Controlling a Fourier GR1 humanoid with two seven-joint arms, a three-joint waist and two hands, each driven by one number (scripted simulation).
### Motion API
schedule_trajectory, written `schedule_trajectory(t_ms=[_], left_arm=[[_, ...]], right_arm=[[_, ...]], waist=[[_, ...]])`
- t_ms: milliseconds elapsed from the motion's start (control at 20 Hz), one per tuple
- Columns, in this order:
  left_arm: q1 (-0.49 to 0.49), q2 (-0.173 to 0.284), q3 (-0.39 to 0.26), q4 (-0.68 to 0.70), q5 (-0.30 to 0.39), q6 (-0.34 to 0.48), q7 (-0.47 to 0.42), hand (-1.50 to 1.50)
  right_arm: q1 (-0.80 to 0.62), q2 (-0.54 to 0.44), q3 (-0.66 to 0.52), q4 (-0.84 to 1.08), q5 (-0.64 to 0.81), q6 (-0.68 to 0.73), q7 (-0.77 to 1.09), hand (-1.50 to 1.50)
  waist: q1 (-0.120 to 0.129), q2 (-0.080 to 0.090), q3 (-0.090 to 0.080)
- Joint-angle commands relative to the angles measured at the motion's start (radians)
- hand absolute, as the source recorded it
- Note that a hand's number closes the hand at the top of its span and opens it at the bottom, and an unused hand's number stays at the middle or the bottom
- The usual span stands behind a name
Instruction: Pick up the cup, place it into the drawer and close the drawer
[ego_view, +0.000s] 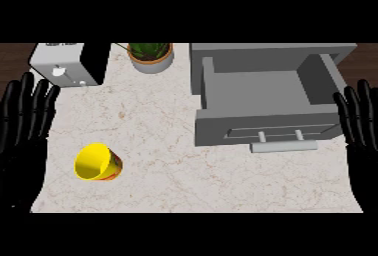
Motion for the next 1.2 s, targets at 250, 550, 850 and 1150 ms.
schedule_trajectory(t_ms=[250,550,850,1150], left_arm=[[0.041,-0.106,-0.023,-0.007,-0.319,0.367,0.034,-1.5],[-0.039,-0.108,-0.212,0.15,-0.219,0.686,0.059,-1.5],[-0.053,-0.108,-0.231,0.139,-0.234,0.717,0.088,-1.5],[-0.136,-0.107,-0.161,0.19,-0.246,0.708,0.148,-1.5]], right_arm=[[-0.028,0.023,0.037,0.005,0.001,-0.002,0.027,-1.5],[-0.062,0.006,0.007,0.042,-0.138,0.066,0.097,-1.5],[-0.022,0.049,0.068,-0.028,-0.085,0.038,0.13,-1.5],[-0.115,0.043,0.022,0.072,-0.087,0.037,0.11,-1.5]], waist=[[0.073,-0.01,0.03],[0.052,-0.007,0.028],[0.055,-0.009,0.028],[0.056,-0.008,0.028]])
